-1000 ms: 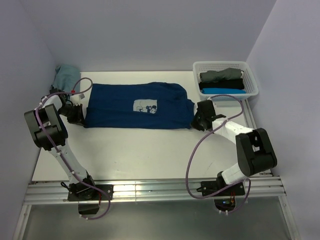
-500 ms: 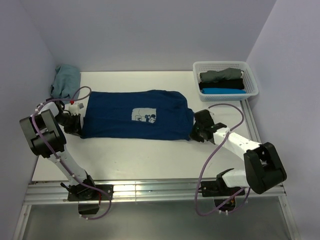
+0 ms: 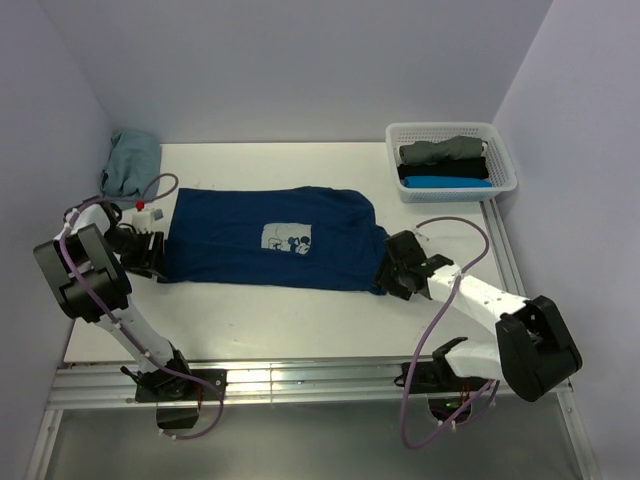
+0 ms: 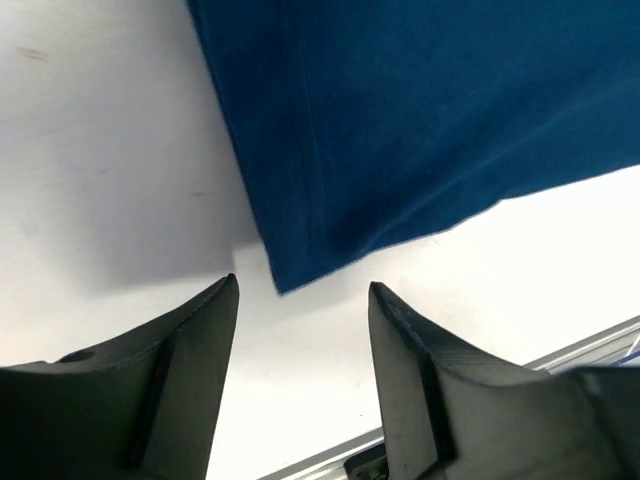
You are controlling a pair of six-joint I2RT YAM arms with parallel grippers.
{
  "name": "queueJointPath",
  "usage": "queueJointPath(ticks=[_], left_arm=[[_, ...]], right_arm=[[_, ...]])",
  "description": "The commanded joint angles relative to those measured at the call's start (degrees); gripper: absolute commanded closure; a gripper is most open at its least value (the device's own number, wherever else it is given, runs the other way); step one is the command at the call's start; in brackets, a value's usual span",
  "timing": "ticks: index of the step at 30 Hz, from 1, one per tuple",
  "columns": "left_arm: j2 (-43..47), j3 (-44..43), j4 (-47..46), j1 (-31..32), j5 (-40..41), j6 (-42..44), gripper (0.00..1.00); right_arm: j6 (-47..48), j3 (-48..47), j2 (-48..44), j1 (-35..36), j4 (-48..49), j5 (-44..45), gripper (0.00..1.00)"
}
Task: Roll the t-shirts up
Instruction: Fold the tshirt
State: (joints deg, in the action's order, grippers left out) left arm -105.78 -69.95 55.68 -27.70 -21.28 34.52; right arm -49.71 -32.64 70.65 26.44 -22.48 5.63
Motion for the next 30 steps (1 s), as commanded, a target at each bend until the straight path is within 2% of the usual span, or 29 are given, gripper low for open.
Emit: queueJointPath(ticks=[1, 7, 9, 13, 14, 18, 21, 26, 30], left_arm=[[4.7, -6.3, 2.1, -0.4, -2.8, 1.3, 0.39], [2.4, -19.6, 0.1, 0.0, -8.3, -4.2, 0.37], [0.4, -22.9, -4.0, 0.9, -8.9, -8.7, 0.37], [-9.5, -35.2, -7.3, 4.1, -9.6, -14.2, 0.39], [-11.0, -36.8, -8.6, 4.3, -10.1, -17.3, 0.38], [-19.3, -47.5, -10.8, 5.2, -12.6, -21.3, 0.37], [-24.5, -50.3, -12.4, 6.1, -13.8, -22.7, 0.36], [-27.3, -50.7, -14.7, 8.3, -13.7, -22.3, 0.32], [-30.3, -51.8, -14.8, 11.0, -10.8, -22.7, 0.32]], right_arm=[[1.2, -3.3, -2.6, -0.7, -2.0, 2.5, 0.38], [5.5, -11.4, -1.5, -4.1, -0.6, 0.7, 0.37], [7.3, -16.6, 2.4, -5.9, 1.6, -0.4, 0.37], [12.0, -27.3, 12.8, -8.7, 4.3, -2.4, 0.41], [12.7, -32.3, 15.2, -8.9, 4.3, -1.9, 0.41], [15.9, -44.4, 29.5, -10.2, 4.5, -2.6, 0.42], [17.9, -53.0, 37.3, -11.8, 3.3, -4.3, 0.42], [19.5, -65.1, 48.2, -13.1, -0.4, -5.4, 0.41], [19.7, -68.7, 52.3, -13.6, -1.5, -6.9, 0.39]])
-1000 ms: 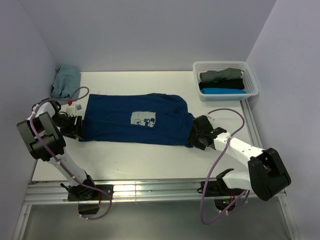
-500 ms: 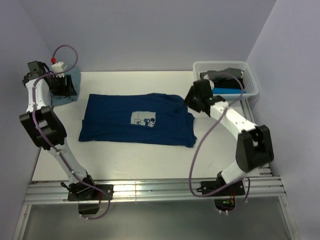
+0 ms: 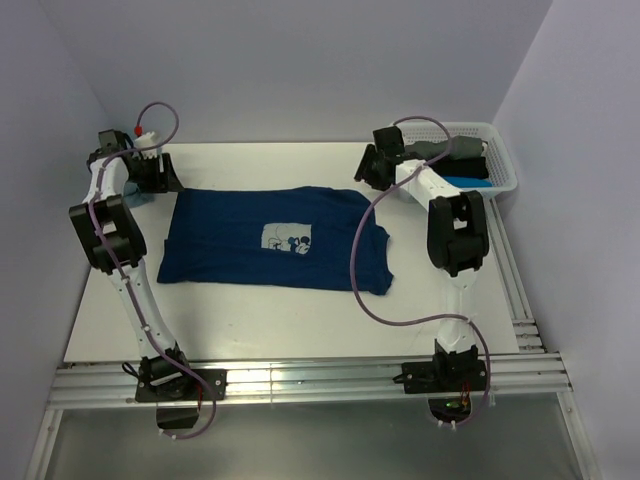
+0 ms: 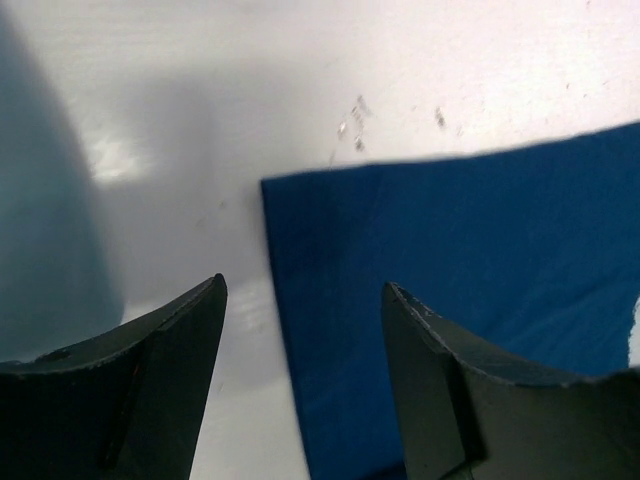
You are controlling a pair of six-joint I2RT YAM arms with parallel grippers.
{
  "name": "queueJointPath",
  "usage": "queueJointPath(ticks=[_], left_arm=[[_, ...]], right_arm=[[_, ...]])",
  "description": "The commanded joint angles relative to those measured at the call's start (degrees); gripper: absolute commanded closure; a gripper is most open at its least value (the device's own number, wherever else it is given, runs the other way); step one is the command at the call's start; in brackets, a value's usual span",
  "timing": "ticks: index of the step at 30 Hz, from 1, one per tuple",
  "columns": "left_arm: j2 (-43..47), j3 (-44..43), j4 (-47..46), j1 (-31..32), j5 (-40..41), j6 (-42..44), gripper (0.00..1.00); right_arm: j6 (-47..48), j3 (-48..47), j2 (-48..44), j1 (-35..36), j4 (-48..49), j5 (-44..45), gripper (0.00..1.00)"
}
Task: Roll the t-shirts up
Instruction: Fold the tshirt
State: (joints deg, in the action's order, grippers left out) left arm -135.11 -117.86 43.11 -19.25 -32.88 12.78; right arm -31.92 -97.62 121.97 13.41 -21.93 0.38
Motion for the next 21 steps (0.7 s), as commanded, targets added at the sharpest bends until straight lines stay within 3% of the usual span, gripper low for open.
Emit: queueJointPath(ticks=[1, 9, 21], left_arm=[[-1.3, -4.0, -2.4, 2.9, 1.4, -1.4, 0.32], [-3.2, -4.3, -2.9, 4.4, 7.2, -3.0, 0.34], [-3.7, -4.0, -2.4, 5.8, 9.2, -2.9, 0.39]], right_arm=[[2.0, -4.0, 1.4, -0.8, -1.9, -2.0, 0.39], [2.5, -6.0, 4.9, -0.9, -1.9, -3.1, 0.37], [3.5, -12.1, 9.8, -1.1, -5.2, -4.0, 0.36]])
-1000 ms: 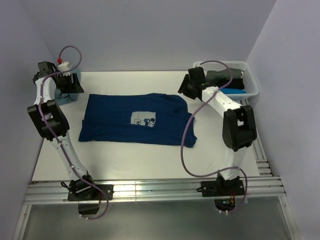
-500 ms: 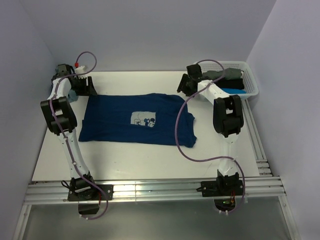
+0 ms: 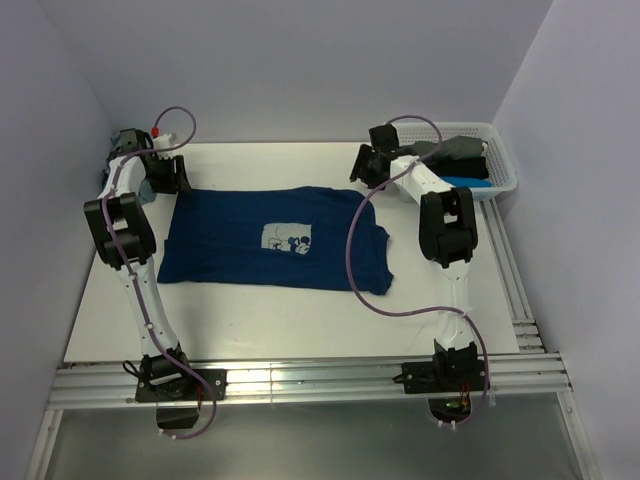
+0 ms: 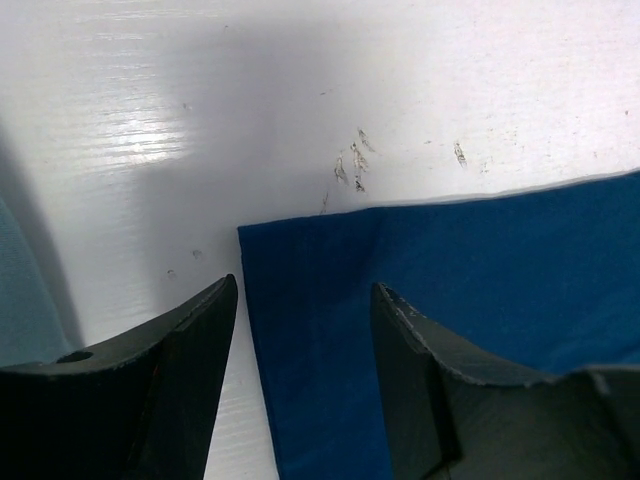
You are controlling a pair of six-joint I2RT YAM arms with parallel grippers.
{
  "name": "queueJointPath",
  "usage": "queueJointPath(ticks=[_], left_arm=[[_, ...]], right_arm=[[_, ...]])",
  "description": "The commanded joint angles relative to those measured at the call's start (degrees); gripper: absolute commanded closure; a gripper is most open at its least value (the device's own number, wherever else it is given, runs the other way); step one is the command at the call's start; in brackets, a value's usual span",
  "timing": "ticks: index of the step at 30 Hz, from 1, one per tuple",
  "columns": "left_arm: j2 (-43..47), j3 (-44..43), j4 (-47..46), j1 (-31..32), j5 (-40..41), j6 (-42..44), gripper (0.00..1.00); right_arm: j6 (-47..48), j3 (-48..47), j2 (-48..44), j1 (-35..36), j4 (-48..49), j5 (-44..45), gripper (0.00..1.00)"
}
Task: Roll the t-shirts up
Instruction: Fold the tshirt
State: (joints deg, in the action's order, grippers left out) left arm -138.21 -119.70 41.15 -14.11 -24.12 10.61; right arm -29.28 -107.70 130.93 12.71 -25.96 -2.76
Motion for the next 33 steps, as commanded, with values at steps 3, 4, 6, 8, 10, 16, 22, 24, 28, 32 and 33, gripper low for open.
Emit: queueJointPath(ticks=[3, 4, 6, 8, 10, 16, 22, 24, 28, 32, 33], left_arm=[[-0.8, -2.1, 0.0, 0.9, 0.7, -0.5, 0.41], [-0.8, -2.1, -0.2, 1.2, 0.7, -0.3, 0.41], [-1.0, -2.0, -0.2, 1.3, 0.9, -0.5, 0.42], [-1.2, -2.5, 0.0, 1.3, 1.0, -0.6, 0.44], [-1.4, -2.6, 0.2, 1.5, 0.9, -0.6, 0.52], [-1.4, -3.1, 0.2, 1.8, 1.5, -0.8, 0.73], [-0.7, -3.3, -0.5, 2.0, 1.9, -1.0, 0.96], [-0.3, -3.2, -1.0, 2.0, 2.0, -1.2, 1.0], [0.9, -1.9, -2.8, 2.0, 3.6, -1.7, 1.0], [2.6, -1.3, -5.3, 1.9, 6.5, -3.1, 0.76], [2.6, -1.4, -5.6, 1.9, 7.1, -3.3, 0.66]], right_arm=[[0.9, -1.9, 1.7, -0.2, -1.2, -2.2, 0.36], [0.9, -2.3, 2.0, -0.1, -1.3, -2.4, 0.36], [1.2, -2.9, 2.7, 0.0, -1.7, -3.0, 0.36], [1.2, -3.3, 3.3, 0.3, -1.9, -3.1, 0.36], [1.5, -4.2, 3.9, 0.8, -2.6, -3.3, 0.37], [1.8, -4.1, 3.1, 1.6, -2.9, -3.0, 0.53], [1.6, -0.8, -0.4, 1.6, -0.7, -2.0, 0.85], [1.4, 1.5, -2.0, 1.5, 1.3, -1.5, 0.91], [1.0, 4.1, -5.8, 1.6, 3.5, -0.3, 0.98], [0.5, 6.4, -8.3, 1.5, 5.3, 0.3, 1.0], [0.5, 6.6, -8.9, 1.6, 5.6, 0.2, 1.0]])
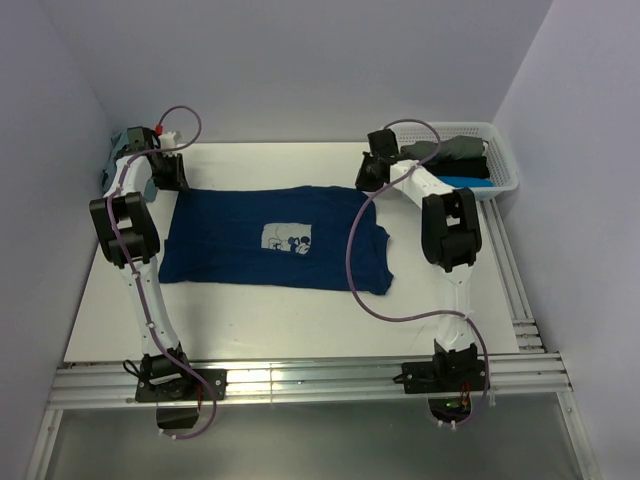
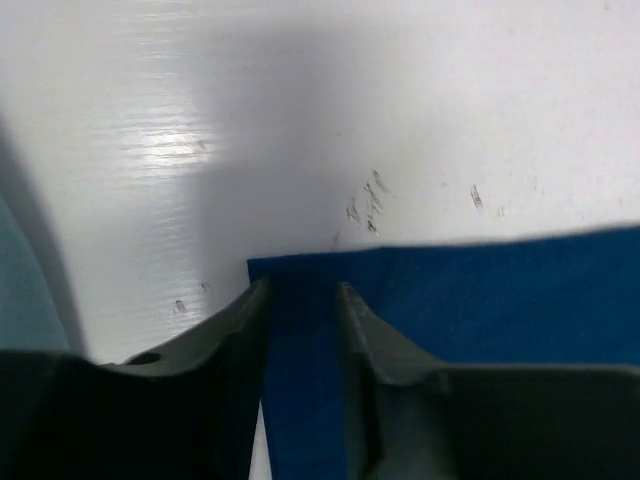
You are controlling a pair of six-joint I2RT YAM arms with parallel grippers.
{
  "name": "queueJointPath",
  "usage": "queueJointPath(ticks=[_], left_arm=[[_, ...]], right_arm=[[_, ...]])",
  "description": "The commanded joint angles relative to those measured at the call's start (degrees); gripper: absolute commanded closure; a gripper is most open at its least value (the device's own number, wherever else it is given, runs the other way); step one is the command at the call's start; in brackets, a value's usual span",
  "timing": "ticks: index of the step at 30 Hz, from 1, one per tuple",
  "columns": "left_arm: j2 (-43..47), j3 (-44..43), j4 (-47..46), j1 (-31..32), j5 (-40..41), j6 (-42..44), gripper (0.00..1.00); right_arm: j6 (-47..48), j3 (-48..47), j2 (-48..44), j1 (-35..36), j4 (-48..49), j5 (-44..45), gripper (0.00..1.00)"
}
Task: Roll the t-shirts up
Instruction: Fold the tshirt
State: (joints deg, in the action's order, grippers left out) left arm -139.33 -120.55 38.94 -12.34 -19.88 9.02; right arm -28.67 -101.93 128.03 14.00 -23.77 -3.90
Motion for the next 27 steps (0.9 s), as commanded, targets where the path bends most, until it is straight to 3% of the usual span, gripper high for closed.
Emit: queueJointPath(ticks=[1, 3, 6, 9, 14, 20, 25, 27], left_arm=[[3.5, -1.5, -3.4, 0.1, 3.3, -1.8, 0.61], [2.0, -3.5, -2.6, 0.2, 4.8, -2.4, 0.52], [-0.6, -6.9, -0.7, 0.2, 6.2, -2.5, 0.49], [-1.9, -7.2, -0.7, 0.5, 6.5, -2.3, 0.49], [-2.5, -6.0, 0.0, 1.2, 5.2, -1.5, 0.58], [-2.3, -5.1, 0.6, 1.5, 4.9, -0.8, 0.56], [-2.6, -5.4, 1.3, 1.9, 5.2, -0.4, 0.67], [-2.5, -5.3, 1.5, 2.0, 4.9, -0.4, 0.8]], right_arm=[[-0.4, 0.9, -6.3, 0.2, 3.5, 1.4, 1.0], [-0.4, 1.1, -6.7, 0.3, 3.6, 1.4, 1.0], [-0.4, 0.7, -6.7, 0.3, 3.2, 1.3, 1.0], [-0.3, 0.3, -6.5, 0.3, 2.9, 1.3, 1.0], [-0.3, 0.1, -6.6, 0.3, 3.1, 1.0, 1.0], [-0.3, -0.2, -6.5, 0.5, 3.6, 0.7, 1.0], [-0.5, 0.7, -6.7, 0.7, 4.4, 0.5, 1.0], [-0.5, 1.5, -7.2, 0.8, 4.9, 0.5, 1.0]])
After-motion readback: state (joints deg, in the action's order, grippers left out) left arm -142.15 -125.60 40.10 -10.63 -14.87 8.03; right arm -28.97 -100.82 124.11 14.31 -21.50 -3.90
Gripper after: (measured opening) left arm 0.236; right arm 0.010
